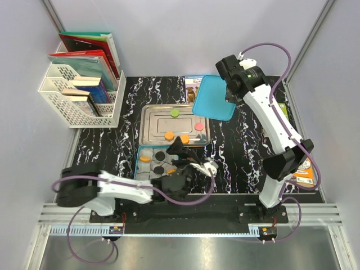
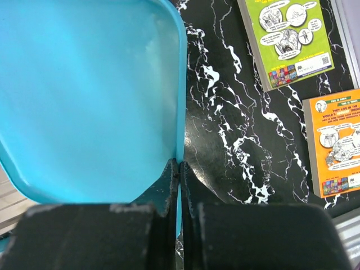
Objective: Pack the cookies
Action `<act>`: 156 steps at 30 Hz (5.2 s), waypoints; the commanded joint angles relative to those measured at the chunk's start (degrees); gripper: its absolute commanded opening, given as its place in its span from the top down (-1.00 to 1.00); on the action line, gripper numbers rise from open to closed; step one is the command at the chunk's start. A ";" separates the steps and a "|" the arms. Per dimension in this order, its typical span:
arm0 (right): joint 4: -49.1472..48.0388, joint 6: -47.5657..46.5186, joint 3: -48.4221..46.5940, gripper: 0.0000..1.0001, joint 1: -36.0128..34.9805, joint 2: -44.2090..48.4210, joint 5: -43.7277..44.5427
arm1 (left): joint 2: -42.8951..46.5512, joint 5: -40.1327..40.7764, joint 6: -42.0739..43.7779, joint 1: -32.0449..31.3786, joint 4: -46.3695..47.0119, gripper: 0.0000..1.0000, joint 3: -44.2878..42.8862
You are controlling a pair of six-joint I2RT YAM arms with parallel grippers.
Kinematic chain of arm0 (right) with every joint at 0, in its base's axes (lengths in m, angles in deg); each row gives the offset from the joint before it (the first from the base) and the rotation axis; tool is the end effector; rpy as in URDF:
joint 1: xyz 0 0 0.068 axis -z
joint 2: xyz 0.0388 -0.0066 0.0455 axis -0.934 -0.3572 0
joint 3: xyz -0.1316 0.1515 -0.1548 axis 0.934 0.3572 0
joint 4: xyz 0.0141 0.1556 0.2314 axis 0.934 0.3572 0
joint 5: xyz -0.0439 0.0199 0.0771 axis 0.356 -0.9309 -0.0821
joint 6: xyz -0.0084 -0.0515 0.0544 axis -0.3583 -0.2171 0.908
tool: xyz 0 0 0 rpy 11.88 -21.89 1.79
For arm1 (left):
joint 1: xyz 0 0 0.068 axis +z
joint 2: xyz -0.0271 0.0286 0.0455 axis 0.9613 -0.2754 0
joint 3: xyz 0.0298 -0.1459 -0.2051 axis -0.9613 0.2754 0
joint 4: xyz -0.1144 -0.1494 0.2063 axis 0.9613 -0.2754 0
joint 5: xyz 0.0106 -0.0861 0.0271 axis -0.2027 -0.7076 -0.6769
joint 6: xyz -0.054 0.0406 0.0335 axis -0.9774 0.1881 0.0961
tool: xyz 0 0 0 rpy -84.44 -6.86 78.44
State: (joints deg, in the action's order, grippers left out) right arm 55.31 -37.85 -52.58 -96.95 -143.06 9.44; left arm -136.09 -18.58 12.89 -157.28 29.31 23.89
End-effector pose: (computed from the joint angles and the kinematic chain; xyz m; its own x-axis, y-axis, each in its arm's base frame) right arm 0.3460 0.1429 0.3785 -0.7067 0.1833 -0.6834 0.3377 0.9361 -0.0982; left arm 0.0931 -0.3012 0.2224 0.2521 0.6880 -0.6805 0.2152 0.6458 0.7326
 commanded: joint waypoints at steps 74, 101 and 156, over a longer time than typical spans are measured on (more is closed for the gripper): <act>-30.27 0.14 32.67 -1.00 -12.99 41.47 -11.34 | 32.33 -28.87 -63.49 31.02 -50.97 1.00 -24.15; -74.54 4.88 78.18 -0.90 -12.90 61.22 -32.19 | 30.89 -113.46 -111.84 61.81 -28.56 1.00 -9.06; -80.01 3.91 70.11 0.23 -1.30 45.67 -70.96 | 28.86 -127.82 -105.27 61.64 -34.56 1.00 -4.64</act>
State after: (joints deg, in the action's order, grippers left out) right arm -18.40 -35.97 16.81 -98.19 -96.78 -56.83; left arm -108.53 -145.72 -93.77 -95.36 -6.23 21.00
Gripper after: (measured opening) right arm 0.401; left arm 0.126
